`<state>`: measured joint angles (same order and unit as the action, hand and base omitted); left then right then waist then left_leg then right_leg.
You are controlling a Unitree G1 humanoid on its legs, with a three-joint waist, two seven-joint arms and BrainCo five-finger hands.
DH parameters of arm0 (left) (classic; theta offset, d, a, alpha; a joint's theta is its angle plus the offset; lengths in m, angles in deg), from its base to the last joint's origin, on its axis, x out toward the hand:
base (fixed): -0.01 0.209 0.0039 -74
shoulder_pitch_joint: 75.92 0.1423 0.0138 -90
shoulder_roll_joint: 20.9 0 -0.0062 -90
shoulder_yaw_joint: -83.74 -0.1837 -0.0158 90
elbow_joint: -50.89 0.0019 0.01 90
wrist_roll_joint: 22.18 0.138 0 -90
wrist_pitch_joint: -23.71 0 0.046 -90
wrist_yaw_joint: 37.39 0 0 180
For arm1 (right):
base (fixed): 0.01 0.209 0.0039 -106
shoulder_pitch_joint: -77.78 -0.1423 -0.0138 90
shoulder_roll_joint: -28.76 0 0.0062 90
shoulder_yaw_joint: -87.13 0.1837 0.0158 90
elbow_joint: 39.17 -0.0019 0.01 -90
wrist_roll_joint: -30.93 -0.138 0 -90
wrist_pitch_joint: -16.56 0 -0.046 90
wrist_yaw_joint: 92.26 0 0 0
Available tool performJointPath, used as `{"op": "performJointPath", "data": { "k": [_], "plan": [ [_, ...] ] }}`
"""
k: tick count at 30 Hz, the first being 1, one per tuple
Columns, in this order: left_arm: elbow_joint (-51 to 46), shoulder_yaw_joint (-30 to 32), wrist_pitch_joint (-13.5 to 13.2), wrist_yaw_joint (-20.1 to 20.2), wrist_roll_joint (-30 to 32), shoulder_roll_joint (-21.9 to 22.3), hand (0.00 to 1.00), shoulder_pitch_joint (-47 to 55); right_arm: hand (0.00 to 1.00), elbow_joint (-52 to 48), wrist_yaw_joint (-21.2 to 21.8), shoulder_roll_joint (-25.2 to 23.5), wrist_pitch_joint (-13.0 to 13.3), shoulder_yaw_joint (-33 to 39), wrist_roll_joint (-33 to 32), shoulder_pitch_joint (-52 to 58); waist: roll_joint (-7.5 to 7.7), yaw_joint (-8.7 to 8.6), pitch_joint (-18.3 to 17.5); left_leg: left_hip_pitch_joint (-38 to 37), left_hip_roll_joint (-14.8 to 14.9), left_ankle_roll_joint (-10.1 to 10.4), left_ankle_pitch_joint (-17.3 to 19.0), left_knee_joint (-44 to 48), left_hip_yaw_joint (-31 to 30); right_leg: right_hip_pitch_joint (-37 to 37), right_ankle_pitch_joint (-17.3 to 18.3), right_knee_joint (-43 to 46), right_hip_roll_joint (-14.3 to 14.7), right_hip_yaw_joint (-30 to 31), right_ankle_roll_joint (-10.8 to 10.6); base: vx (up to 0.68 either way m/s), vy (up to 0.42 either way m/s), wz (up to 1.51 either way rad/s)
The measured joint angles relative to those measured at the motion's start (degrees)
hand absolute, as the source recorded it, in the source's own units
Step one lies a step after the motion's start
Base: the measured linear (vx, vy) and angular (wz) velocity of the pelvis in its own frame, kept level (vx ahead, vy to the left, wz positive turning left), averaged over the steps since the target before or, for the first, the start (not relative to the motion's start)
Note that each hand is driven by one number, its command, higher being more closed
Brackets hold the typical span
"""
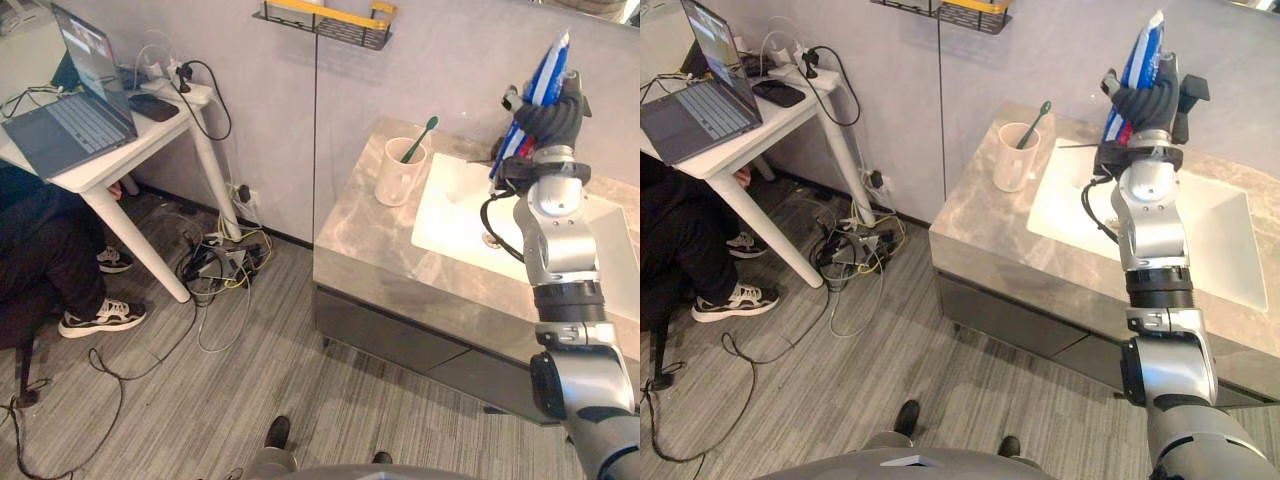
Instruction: Organize washtable
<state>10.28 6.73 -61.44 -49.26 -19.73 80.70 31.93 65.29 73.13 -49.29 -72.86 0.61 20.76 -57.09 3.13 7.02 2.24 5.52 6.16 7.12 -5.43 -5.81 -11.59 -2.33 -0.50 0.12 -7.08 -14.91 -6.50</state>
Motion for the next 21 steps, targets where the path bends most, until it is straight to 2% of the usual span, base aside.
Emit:
{"op": "performJointPath", "data": {
  "k": [6, 13, 15, 19, 21],
  "plan": [
    [-0.12, -0.08, -0.05, -0.08, -1.47, 0.26, 0.0, -0.3, 1.0, 0.88, -0.58, -0.02, 0.05, -2.19, 0.0, -5.72, -0.89, 1.08, 1.07, 0.28, 0.12, -0.67, 0.49, -0.16, -0.08, 0.26, 0.58, -0.12, 0.11, -0.06, -0.18, -0.03, 0.006, 0.02],
    [-0.14, 0.22, -0.09, -0.58, -2.05, 0.04, 0.0, -1.53, 1.0, 2.35, -1.3, -0.01, 0.05, -3.29, -0.25, -10.5, 0.09, 1.84, 2.07, 2.14, 0.06, -0.08, -0.16, -0.12, -1.45, -0.64, 0.29, -0.37, 0.18, -1.55, 0.04, 0.03, -0.013, 0.11],
    [-0.56, 0.57, -0.23, -0.72, -2.07, 0.03, 0.0, -2.38, 1.0, 4.24, -1.57, 0.02, 0.06, -3.48, -2.28, -13.17, 0.29, 2.75, 2.85, 2.11, 0.03, 0.07, -0.27, 0.37, -1.66, -0.63, 0.32, -0.37, 0.19, -1.64, 0.08, 0.05, -0.017, 0.07],
    [-2.32, 0.58, -0.57, -1.04, -2.09, 0.11, 0.0, -2.39, 1.0, 4.39, -2.29, 0.03, 0.07, -3.47, -2.33, -14.63, 0.35, 2.88, 3.15, 2.96, -0.04, 0.41, -0.64, 0.43, -3.03, -0.68, 0.4, -0.37, 0.27, -1.69, 0.17, 0.02, 0.012, 0.2],
    [-2.27, 0.79, -0.58, -1.23, -2.12, 0.07, 0.0, -2.38, 1.0, 4.97, -2.47, 0.03, 0.14, -3.47, -4.65, -15.28, 0.82, 3.09, 3.46, 3.25, 0.03, 0.51, -0.75, 0.31, -3.33, -0.76, 0.77, -0.37, 0.43, -1.69, 0.49, -0.02, -0.005, 0.08]
  ]
}}
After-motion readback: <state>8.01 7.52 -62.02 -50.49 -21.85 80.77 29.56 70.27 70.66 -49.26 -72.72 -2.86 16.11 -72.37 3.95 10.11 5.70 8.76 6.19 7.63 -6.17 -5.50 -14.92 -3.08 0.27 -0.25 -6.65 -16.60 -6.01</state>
